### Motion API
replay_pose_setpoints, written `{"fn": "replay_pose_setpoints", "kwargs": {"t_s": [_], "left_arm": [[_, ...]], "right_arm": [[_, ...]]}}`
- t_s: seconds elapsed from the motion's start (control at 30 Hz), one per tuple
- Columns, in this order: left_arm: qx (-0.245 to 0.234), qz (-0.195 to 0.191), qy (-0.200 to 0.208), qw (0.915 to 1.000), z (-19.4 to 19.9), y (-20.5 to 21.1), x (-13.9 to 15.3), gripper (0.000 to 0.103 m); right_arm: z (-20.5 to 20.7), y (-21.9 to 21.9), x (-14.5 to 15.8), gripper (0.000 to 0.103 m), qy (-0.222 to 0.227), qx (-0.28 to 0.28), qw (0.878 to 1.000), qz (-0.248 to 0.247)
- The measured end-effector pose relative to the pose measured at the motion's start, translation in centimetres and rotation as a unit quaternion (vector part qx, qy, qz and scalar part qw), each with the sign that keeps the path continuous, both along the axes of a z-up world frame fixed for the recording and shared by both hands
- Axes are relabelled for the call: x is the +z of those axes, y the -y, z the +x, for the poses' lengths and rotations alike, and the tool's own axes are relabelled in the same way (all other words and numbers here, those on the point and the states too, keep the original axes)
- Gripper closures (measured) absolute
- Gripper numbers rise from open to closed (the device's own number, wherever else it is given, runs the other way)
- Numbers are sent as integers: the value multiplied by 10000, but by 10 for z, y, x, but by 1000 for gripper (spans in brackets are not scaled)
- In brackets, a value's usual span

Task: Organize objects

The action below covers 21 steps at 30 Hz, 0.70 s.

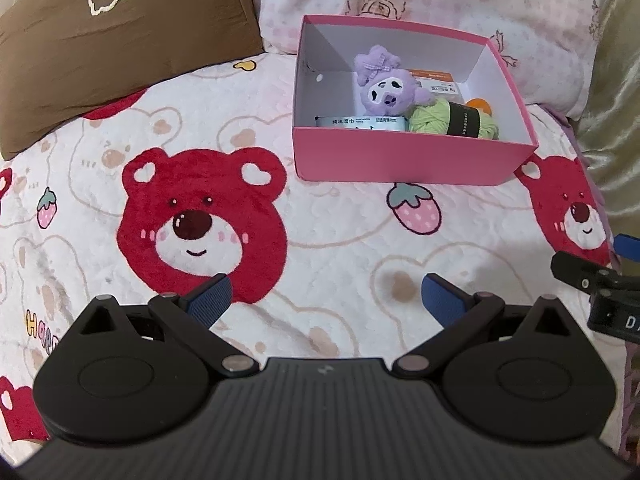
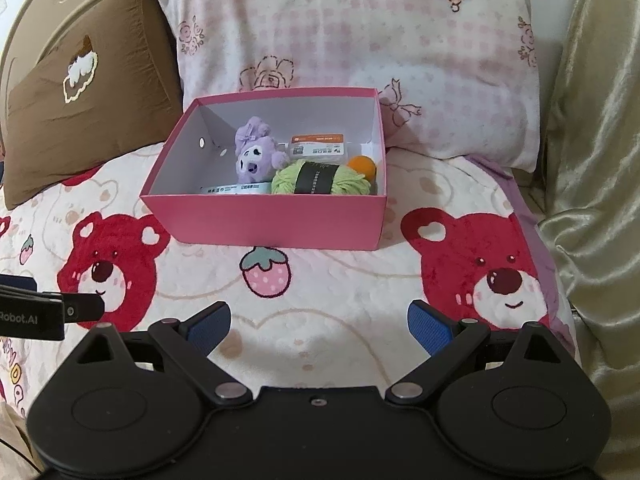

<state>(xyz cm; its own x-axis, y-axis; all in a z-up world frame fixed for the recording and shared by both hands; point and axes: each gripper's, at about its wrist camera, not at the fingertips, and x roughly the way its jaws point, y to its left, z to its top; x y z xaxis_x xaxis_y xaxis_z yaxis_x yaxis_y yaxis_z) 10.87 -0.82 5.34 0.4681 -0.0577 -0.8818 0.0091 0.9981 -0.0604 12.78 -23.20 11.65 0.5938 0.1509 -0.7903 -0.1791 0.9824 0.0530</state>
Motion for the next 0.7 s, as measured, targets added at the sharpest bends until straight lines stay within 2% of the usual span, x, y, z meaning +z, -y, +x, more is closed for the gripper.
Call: {"fn": "replay_pose_setpoints", "kwargs": {"t_s": [0.27, 0.7], "left_arm": [[-53, -46, -33, 10000, -1, 1, -2, 0], [-16, -52, -103, 9999, 0, 0, -3, 0]], "right_arm": [[-1, 4, -1, 6, -65, -32, 9998, 178], [-2, 9, 3, 6, 25, -93, 9999, 144]]}}
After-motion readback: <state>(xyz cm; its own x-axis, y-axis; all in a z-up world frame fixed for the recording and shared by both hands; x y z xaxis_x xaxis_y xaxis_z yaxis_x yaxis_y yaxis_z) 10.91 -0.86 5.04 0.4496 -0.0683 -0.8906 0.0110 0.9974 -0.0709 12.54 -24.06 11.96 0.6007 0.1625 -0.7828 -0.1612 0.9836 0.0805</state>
